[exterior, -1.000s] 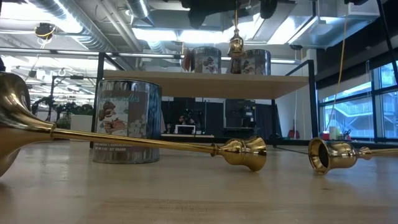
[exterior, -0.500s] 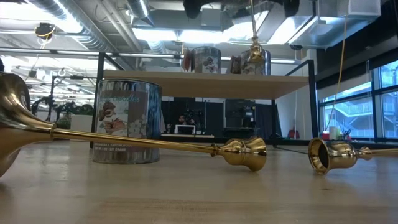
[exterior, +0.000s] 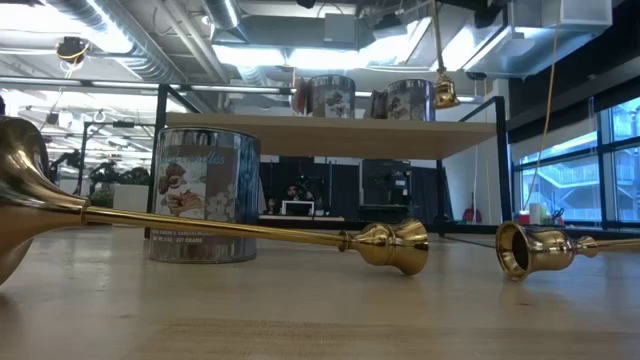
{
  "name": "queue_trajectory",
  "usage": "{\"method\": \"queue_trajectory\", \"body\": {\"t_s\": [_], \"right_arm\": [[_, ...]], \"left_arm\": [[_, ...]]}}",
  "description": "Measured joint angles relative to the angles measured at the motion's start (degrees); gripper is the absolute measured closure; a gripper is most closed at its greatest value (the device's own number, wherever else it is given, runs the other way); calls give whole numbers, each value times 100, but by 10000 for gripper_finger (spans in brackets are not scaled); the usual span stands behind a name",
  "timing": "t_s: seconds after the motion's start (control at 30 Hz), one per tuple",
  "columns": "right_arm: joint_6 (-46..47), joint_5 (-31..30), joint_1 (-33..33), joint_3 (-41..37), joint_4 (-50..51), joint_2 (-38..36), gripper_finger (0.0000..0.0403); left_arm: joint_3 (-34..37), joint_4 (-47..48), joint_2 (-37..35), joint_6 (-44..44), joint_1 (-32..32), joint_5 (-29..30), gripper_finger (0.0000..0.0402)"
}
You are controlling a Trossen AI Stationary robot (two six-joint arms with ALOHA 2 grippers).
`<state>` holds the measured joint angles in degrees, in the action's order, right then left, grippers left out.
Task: Pick & Place candle stick holders
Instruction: Put the left gold candle holder on the shelf
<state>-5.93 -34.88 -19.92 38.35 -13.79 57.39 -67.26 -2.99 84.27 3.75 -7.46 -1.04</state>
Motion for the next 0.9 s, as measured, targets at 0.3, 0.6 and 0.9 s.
{"method": "queue_trajectory", "body": {"t_s": [0.3, 0.6, 0.9], "right_arm": [[-245, 171, 352, -850, -1008, -785, 387], [313, 9, 850, -860, -1146, -785, 387], [1088, 277, 1259, -860, -632, -783, 387]], "left_arm": [[0, -21, 0, -4, -58, -2, 215], [0, -67, 4, -9, -77, -2, 215], [0, -62, 7, -97, -77, -2, 215]]}}
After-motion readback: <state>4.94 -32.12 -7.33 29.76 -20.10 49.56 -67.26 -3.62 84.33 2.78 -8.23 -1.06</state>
